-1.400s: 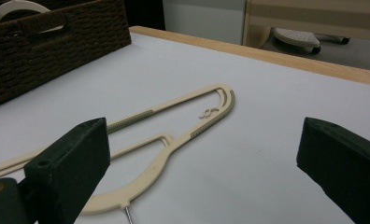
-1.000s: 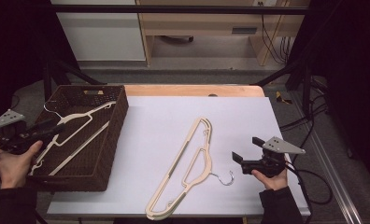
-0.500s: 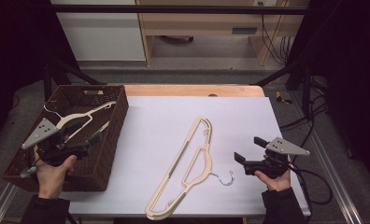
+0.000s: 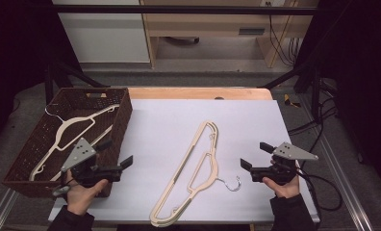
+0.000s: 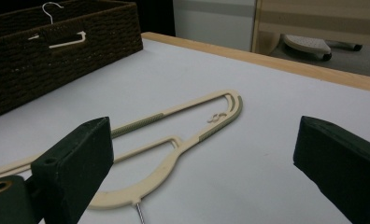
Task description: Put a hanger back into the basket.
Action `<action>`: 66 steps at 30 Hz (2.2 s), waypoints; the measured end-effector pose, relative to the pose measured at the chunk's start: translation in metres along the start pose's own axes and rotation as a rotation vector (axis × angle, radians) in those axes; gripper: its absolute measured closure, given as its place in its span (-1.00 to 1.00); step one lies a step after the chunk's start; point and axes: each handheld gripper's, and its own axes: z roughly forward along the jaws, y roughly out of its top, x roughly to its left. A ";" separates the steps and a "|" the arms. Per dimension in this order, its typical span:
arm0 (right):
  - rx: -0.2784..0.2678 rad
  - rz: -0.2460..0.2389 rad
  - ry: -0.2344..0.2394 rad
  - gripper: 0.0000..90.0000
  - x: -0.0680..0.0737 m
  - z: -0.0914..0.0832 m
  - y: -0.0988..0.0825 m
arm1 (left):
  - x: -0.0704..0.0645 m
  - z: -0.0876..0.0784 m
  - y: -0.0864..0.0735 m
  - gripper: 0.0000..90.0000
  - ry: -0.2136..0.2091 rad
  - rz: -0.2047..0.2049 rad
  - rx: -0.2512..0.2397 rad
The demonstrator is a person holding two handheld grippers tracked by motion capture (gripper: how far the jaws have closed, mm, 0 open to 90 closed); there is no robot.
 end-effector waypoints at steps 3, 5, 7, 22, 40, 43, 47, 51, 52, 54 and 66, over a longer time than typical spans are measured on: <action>0.013 0.004 0.002 -0.88 0.002 0.003 -0.002 | -0.016 0.013 -0.007 -0.82 -0.018 0.041 0.037; 0.024 0.005 0.006 -0.87 0.003 0.005 -0.002 | -0.019 0.016 -0.009 -0.82 -0.024 0.045 0.047; 0.030 -0.004 0.007 -0.84 0.004 0.006 -0.003 | -0.025 0.024 -0.015 -0.82 -0.042 0.059 0.068; 0.155 -0.044 0.088 -0.44 0.022 0.023 -0.018 | -0.036 0.042 -0.037 -0.82 -0.093 0.036 0.144; 0.373 -0.098 0.138 0.13 0.036 0.069 -0.054 | -0.044 0.051 -0.042 -0.82 -0.111 0.047 0.158; 0.403 -0.111 0.141 0.30 0.036 0.075 -0.059 | -0.045 0.052 -0.043 -0.82 -0.117 0.048 0.160; 0.420 -0.114 0.145 0.49 0.035 0.078 -0.062 | -0.045 0.053 -0.043 -0.82 -0.120 0.048 0.162; 0.425 -0.111 0.149 0.63 0.034 0.080 -0.063 | -0.046 0.053 -0.043 -0.82 -0.126 0.046 0.161; 0.426 -0.108 0.150 0.67 0.034 0.080 -0.063 | -0.046 0.053 -0.043 -0.82 -0.129 0.044 0.160; 0.423 -0.123 0.150 0.74 0.034 0.081 -0.063 | -0.047 0.054 -0.043 -0.82 -0.133 0.040 0.160; 0.430 -0.156 0.207 0.95 0.032 0.081 -0.062 | -0.057 0.059 -0.040 -0.81 -0.162 0.054 0.168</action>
